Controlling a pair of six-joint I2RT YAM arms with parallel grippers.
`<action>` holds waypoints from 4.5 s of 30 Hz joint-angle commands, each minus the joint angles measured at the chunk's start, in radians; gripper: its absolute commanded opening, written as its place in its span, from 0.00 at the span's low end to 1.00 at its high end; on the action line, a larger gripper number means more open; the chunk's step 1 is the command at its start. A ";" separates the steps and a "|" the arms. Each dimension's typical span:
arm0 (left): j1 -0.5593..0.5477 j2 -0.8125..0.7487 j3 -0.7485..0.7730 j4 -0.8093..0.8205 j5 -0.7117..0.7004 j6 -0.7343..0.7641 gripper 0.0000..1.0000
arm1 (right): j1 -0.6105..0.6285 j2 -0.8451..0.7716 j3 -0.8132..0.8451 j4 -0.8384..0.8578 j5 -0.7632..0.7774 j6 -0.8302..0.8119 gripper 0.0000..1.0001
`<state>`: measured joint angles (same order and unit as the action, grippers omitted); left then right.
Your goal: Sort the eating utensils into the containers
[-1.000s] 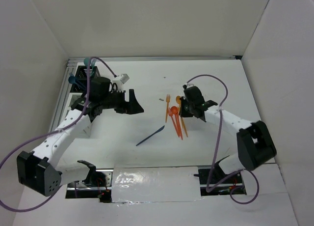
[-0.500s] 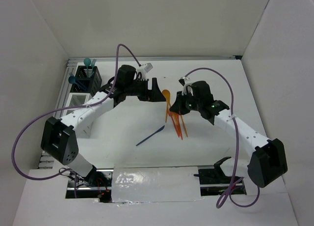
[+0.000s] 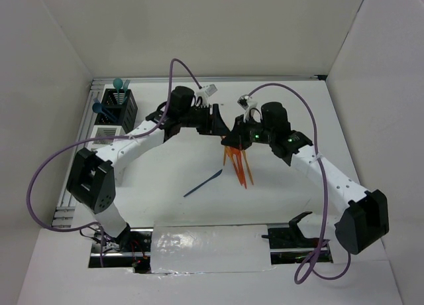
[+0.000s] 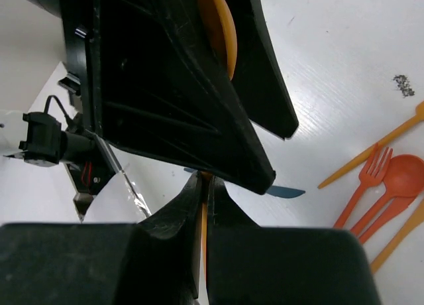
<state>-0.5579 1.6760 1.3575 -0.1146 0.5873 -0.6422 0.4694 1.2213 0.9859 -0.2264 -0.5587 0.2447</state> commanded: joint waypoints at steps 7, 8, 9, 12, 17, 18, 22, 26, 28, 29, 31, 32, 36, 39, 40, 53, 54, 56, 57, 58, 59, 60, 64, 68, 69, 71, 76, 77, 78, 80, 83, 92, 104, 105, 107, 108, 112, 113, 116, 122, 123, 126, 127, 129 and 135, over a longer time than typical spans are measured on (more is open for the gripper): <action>-0.005 0.028 0.060 0.102 0.059 -0.031 0.19 | 0.012 0.047 0.082 0.016 0.039 0.001 0.02; -0.005 0.033 0.066 0.092 0.054 -0.025 0.17 | 0.012 0.056 0.097 0.004 0.051 -0.002 0.05; -0.001 0.033 0.071 0.087 0.027 -0.016 0.15 | 0.009 0.057 0.106 -0.023 0.072 -0.002 0.09; 0.028 0.002 0.054 0.096 0.017 -0.008 0.15 | 0.006 0.064 0.170 -0.077 0.095 0.027 0.43; 0.293 -0.129 0.002 0.105 0.052 0.033 0.15 | -0.083 0.046 0.368 -0.200 0.106 0.076 1.00; 0.356 -0.154 0.002 0.087 0.048 0.048 0.15 | -0.097 0.041 0.388 -0.217 0.123 0.076 1.00; 0.708 -0.272 0.005 0.024 0.049 0.124 0.16 | -0.205 0.063 0.399 -0.269 0.215 0.097 1.00; 0.942 -0.346 -0.026 0.021 -0.015 0.208 0.17 | -0.255 0.050 0.234 -0.179 0.250 0.177 1.00; 1.022 -0.357 -0.024 0.004 -0.027 0.252 0.17 | -0.255 0.032 0.186 -0.130 0.270 0.197 1.00; 1.042 -0.357 -0.024 0.006 -0.041 0.271 0.17 | -0.256 0.030 0.159 -0.102 0.308 0.199 1.00; 1.064 -0.360 -0.040 0.000 -0.084 0.338 0.17 | -0.253 0.035 0.149 -0.102 0.362 0.203 1.00; 1.064 -0.357 -0.046 0.007 -0.087 0.366 0.17 | -0.255 0.043 0.149 -0.102 0.419 0.200 1.00; 1.067 -0.369 -0.148 0.071 -0.052 0.424 0.16 | -0.253 0.090 0.149 -0.140 0.519 0.176 1.00; 1.076 -0.404 -0.249 0.137 -0.073 0.429 0.17 | -0.252 0.118 0.126 -0.140 0.531 0.156 1.00; 1.076 -0.420 -0.274 0.147 -0.096 0.429 0.17 | -0.252 0.136 0.114 -0.140 0.531 0.153 1.00; 1.078 -0.475 -0.543 0.395 -0.179 0.443 0.20 | -0.247 0.162 0.002 -0.068 0.491 0.159 1.00; 1.079 -0.473 -0.547 0.398 -0.179 0.443 0.20 | -0.250 0.167 0.002 -0.068 0.491 0.162 1.00; 1.078 -0.464 -0.555 0.400 -0.173 0.454 0.20 | -0.249 0.170 -0.022 -0.059 0.491 0.160 1.00; 1.076 -0.460 -0.557 0.401 -0.176 0.454 0.22 | -0.249 0.172 -0.023 -0.048 0.491 0.165 1.00; 1.075 -0.460 -0.564 0.398 -0.176 0.449 0.24 | -0.242 0.173 -0.038 -0.048 0.491 0.165 1.00; 1.075 -0.460 -0.572 0.398 -0.175 0.443 0.25 | -0.239 0.185 -0.047 -0.039 0.491 0.163 1.00; 1.078 -0.463 -0.578 0.401 -0.176 0.432 0.31 | -0.236 0.185 -0.047 -0.039 0.503 0.163 1.00; 1.073 -0.489 -0.598 0.411 -0.159 0.426 0.54 | -0.216 0.211 -0.056 -0.048 0.503 0.136 1.00; 1.078 -0.510 -0.534 0.346 -0.156 0.429 0.78 | -0.193 0.259 -0.056 -0.067 0.481 0.102 0.93; 1.073 -0.512 -0.511 0.305 -0.156 0.432 0.80 | -0.183 0.279 -0.056 -0.067 0.480 0.094 0.91; 1.075 -0.521 -0.442 0.258 -0.155 0.440 0.84 | -0.173 0.297 -0.056 -0.067 0.471 0.090 0.85; 1.061 -0.553 -0.269 0.063 -0.129 0.460 0.90 | -0.124 0.351 -0.056 -0.094 0.516 0.087 0.68; 1.052 -0.555 -0.244 0.041 -0.094 0.455 0.93 | -0.109 0.357 -0.056 -0.094 0.537 0.087 0.67; 1.041 -0.555 -0.200 0.005 -0.072 0.441 0.94 | -0.103 0.363 -0.056 -0.105 0.546 0.084 0.61; 1.001 -0.543 -0.166 -0.037 0.036 0.453 0.94 | -0.092 0.392 -0.056 -0.120 0.559 0.084 0.57; 0.934 -0.503 -0.103 -0.140 0.083 0.450 0.95 | -0.087 0.423 -0.056 -0.136 0.585 0.084 0.47; 0.757 -0.562 -0.110 -0.228 -0.018 0.481 0.97 | -0.045 0.414 -0.089 -0.145 0.597 0.091 0.41; 0.647 -0.601 -0.092 -0.318 -0.090 0.506 0.98 | 0.069 0.481 -0.113 -0.237 0.775 0.168 0.30; 0.632 -0.604 -0.093 -0.324 -0.090 0.506 0.98 | 0.074 0.484 -0.113 -0.237 0.784 0.172 0.29; 0.621 -0.616 -0.098 -0.330 -0.096 0.503 0.98 | 0.078 0.484 -0.153 -0.228 0.793 0.185 0.23; 0.613 -0.624 -0.106 -0.330 -0.096 0.492 0.98 | 0.078 0.486 -0.162 -0.228 0.793 0.186 0.22; 0.564 -0.641 -0.178 -0.271 -0.066 0.380 0.98 | 0.080 0.518 -0.187 -0.203 0.783 0.196 0.03; 0.532 -0.639 -0.195 -0.272 -0.051 0.324 0.96 | 0.084 0.526 -0.187 -0.203 0.774 0.200 0.00; 0.449 -0.609 -0.254 -0.231 -0.075 0.234 0.96 | 0.094 0.497 -0.187 -0.194 0.764 0.202 0.00; 0.292 -0.500 -0.339 -0.129 -0.144 0.052 0.94 | 0.113 0.252 -0.156 -0.172 0.675 0.173 0.00; 0.244 -0.480 -0.342 -0.106 -0.150 0.014 0.94 | 0.117 0.222 -0.145 -0.162 0.654 0.169 0.00; 0.184 -0.356 -0.295 -0.066 -0.190 -0.066 0.92 | 0.120 0.130 -0.135 -0.124 0.550 0.130 0.00; 0.164 -0.326 -0.282 -0.054 -0.214 -0.079 0.92 | 0.123 0.110 -0.125 -0.114 0.528 0.119 0.00; 0.125 -0.233 -0.229 -0.039 -0.231 -0.100 0.92 | 0.126 0.066 -0.125 -0.091 0.476 0.111 0.00; 0.020 -0.047 -0.091 0.007 -0.231 -0.162 0.90 | 0.141 0.035 -0.113 -0.042 0.385 0.111 0.00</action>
<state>-0.5022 1.5890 1.1824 -0.1936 0.3637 -0.7418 0.5980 1.2678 0.8337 -0.3141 -0.1059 0.3702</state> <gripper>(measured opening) 0.904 0.022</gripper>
